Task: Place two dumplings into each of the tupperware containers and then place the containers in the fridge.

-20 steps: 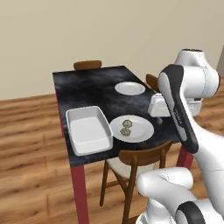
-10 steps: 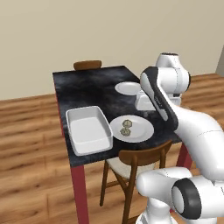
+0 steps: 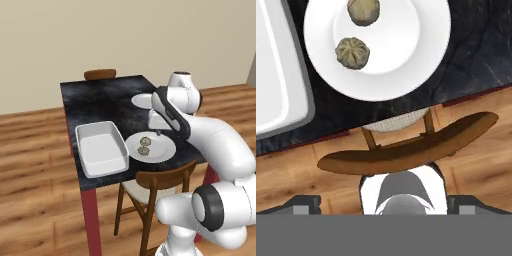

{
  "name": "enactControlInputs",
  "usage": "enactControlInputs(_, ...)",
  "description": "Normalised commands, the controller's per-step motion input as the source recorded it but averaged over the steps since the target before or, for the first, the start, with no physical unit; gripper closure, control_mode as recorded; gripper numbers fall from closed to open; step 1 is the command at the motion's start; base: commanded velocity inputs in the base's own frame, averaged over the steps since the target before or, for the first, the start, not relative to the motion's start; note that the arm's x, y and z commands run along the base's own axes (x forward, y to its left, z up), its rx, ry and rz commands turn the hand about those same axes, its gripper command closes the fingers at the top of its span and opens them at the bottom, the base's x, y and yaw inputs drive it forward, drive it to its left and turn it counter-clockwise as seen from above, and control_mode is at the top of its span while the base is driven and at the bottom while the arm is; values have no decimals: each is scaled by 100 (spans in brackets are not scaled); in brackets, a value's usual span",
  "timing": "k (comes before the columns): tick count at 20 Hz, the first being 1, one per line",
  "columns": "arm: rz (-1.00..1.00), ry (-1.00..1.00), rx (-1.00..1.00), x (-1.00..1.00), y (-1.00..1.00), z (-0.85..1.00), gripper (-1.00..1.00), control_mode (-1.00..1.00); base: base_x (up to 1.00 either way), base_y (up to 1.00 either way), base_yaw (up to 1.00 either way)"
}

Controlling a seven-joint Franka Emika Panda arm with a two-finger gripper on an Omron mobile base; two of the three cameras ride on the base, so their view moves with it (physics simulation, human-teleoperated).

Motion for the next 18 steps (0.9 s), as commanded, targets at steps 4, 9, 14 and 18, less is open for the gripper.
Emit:
enactControlInputs(4, -1, 0, -1, 39, 0, -83, -100, -100, 0, 0, 0)
enactControlInputs(9, 0, -9, -1, 8, 0, -79, -100, -100, 0, 0, 0)
enactControlInputs(14, 0, -1, 0, 32, 0, -22, -100, -100, 0, 0, 0)
enactControlInputs(18, 0, 0, 0, 62, 0, -7, -100, -100, 0, 0, 0)
